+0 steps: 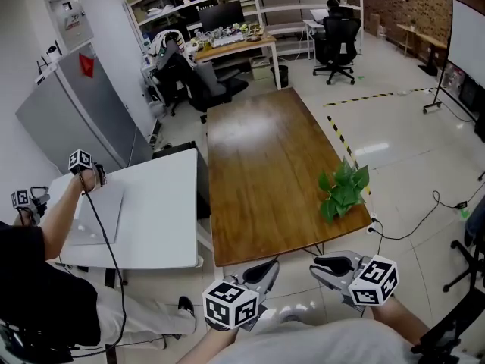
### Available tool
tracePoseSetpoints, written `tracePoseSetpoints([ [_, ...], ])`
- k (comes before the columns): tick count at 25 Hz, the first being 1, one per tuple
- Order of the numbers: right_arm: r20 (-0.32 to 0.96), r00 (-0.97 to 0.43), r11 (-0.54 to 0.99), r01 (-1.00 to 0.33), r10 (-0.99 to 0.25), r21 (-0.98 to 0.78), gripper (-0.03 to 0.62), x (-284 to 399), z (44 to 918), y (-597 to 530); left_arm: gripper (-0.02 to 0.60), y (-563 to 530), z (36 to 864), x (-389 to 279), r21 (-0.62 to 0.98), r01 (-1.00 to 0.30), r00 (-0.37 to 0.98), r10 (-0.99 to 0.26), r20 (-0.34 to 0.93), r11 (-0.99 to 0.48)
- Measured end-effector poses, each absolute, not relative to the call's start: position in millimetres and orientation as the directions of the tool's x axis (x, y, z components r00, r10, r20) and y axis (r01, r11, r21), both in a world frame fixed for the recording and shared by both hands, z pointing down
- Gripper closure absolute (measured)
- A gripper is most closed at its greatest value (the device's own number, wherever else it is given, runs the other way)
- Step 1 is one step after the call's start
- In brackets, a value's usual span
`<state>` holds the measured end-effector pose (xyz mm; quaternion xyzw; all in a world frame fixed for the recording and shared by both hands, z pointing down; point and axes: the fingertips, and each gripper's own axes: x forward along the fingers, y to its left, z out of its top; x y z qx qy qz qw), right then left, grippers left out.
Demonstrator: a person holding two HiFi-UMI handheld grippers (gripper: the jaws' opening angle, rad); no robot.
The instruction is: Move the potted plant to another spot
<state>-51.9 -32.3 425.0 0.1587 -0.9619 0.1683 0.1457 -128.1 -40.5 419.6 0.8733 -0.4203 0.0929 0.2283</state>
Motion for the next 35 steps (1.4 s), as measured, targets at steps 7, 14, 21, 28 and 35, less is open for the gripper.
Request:
tracePoseSetpoints([
  [7, 0.368, -0.881, 0.871, -0.409, -0.298, -0.274, 0.472, -46, 446, -72, 0.588, -76, 438, -133, 0.349, -0.762, 0.646, -0.668, 0.368, -0.545],
  [14, 0.418, -0.829, 0.849, -0.485, -0.371, -0.210, 0.353, -6, 465, -120, 0.588, -104, 444, -110, 0.360, -0.756, 0.654, -0.647, 0.392, -0.547],
  [21, 0.494, -0.711, 0.771, -0.625, -0.500, -0.120, 0.306, 57, 532, -199, 0.588, -127, 455, -92, 0.357, -0.771, 0.636, -0.640, 0.431, -0.527],
  [28, 0.517, -0.651, 0.757, -0.653, -0.556, -0.008, 0.184, 74, 563, -265, 0.588, -141, 468, -88, 0.359, -0.794, 0.607, -0.649, 0.459, -0.490],
  [35, 0.484, -0.665, 0.752, -0.659, -0.570, -0.021, 0.116, 62, 587, -308, 0.588, -145, 480, -89, 0.353, -0.818, 0.575, -0.653, 0.492, -0.454],
])
